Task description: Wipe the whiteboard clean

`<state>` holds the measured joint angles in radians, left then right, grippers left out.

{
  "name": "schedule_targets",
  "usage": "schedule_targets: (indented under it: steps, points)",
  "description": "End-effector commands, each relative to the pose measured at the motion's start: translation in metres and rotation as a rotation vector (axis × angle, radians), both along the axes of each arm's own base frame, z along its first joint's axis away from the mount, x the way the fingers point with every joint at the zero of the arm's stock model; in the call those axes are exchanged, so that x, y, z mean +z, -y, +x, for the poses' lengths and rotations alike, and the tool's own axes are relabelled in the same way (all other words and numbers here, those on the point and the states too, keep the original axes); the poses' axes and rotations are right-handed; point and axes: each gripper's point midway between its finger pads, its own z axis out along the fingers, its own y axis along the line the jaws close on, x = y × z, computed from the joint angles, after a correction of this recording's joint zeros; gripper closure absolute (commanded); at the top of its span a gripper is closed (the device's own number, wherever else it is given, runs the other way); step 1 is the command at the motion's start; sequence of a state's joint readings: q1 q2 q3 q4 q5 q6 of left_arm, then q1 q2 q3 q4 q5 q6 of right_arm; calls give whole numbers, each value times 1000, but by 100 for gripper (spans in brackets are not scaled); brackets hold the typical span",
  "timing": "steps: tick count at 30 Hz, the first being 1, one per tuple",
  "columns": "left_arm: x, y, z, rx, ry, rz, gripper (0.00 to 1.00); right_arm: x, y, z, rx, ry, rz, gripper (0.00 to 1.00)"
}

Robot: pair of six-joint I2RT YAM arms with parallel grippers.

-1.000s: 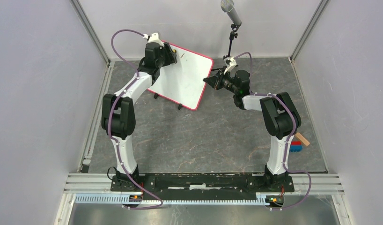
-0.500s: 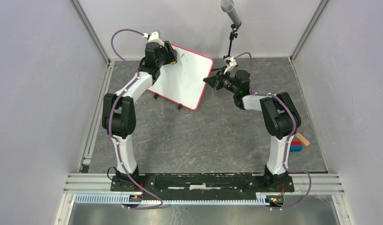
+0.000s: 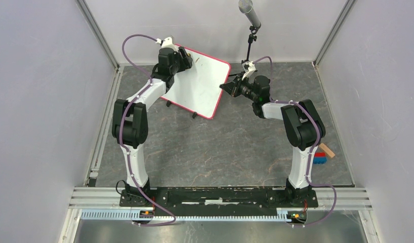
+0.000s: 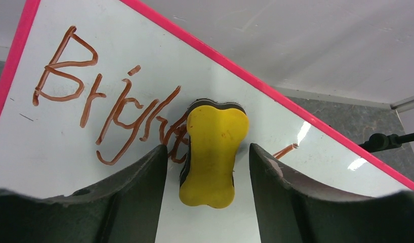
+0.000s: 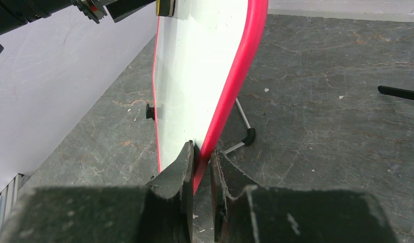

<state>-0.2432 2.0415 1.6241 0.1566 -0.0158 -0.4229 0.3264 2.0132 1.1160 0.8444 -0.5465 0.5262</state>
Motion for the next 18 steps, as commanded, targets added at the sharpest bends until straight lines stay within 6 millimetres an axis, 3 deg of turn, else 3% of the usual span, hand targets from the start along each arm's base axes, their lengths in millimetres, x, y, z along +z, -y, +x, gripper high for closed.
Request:
schedule_targets:
  steps: [1,7,15,18]
  points:
    - [22,-2,4,15,65,-36,32,24,-11,-9,61,110,-5,100]
    - [25,-4,3,30,77,-46,38,23,-11,-8,60,106,-6,100]
    - [20,2,3,0,83,-56,64,23,-10,-7,58,106,-8,100]
    - [13,10,-1,-42,67,-63,69,24,-10,-7,57,106,-7,100]
